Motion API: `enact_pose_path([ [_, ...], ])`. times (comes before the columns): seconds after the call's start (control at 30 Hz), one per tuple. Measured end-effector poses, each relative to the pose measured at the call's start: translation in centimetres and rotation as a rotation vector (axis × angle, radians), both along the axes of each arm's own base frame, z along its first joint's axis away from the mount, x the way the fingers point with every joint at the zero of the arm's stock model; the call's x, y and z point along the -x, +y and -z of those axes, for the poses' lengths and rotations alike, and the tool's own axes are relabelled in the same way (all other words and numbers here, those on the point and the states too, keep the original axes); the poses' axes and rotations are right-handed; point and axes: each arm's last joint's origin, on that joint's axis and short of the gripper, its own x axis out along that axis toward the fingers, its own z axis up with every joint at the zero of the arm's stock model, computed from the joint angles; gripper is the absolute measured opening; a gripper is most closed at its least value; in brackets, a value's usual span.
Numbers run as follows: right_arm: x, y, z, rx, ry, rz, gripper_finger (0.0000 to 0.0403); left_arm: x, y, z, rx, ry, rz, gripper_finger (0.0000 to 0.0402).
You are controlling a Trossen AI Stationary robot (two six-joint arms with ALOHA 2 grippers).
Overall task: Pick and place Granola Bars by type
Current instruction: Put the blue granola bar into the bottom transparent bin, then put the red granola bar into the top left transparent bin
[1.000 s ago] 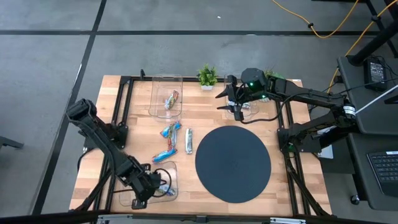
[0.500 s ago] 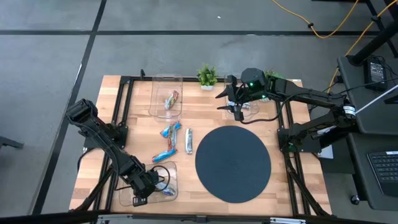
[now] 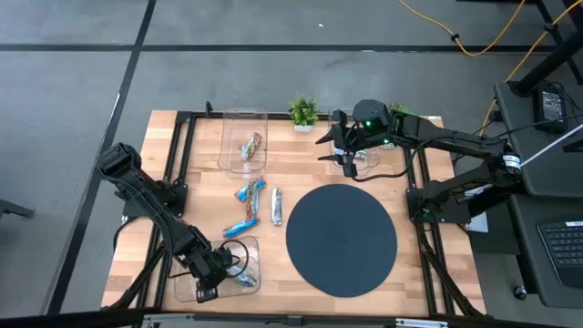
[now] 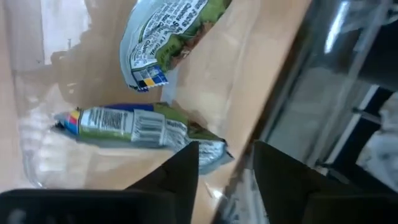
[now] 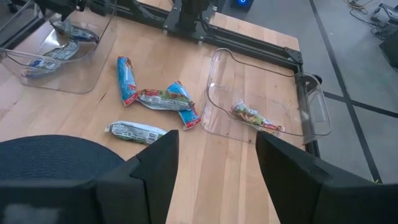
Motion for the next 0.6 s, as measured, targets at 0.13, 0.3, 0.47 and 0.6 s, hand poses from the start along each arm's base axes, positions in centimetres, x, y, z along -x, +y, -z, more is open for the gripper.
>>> enact_pose_path([
  [0.13, 0.0, 0.0, 0.0, 0.000, 0.000, 0.000, 0.0216, 0.4, 0.6, -1.6, 0.042, -0.012, -0.067, 0.0167],
  [0.3, 0.0, 0.0, 0.0, 0.000, 0.000, 0.000, 0.0216, 1.2, 1.7, -3.9, 0.094, -0.030, -0.164, 0.0181],
  [0.47, 0.0, 0.0, 0.0, 0.014, -0.001, -0.008, 0.0216, 1.8, 2.8, -5.8, 0.099, -0.139, -0.267, 0.0181],
  [0.6, 0.0, 0.0, 0.0, 0.014, -0.001, -0.008, 0.0216, 1.7, 3.8, -6.7, 0.089, -0.222, -0.334, 0.0177],
])
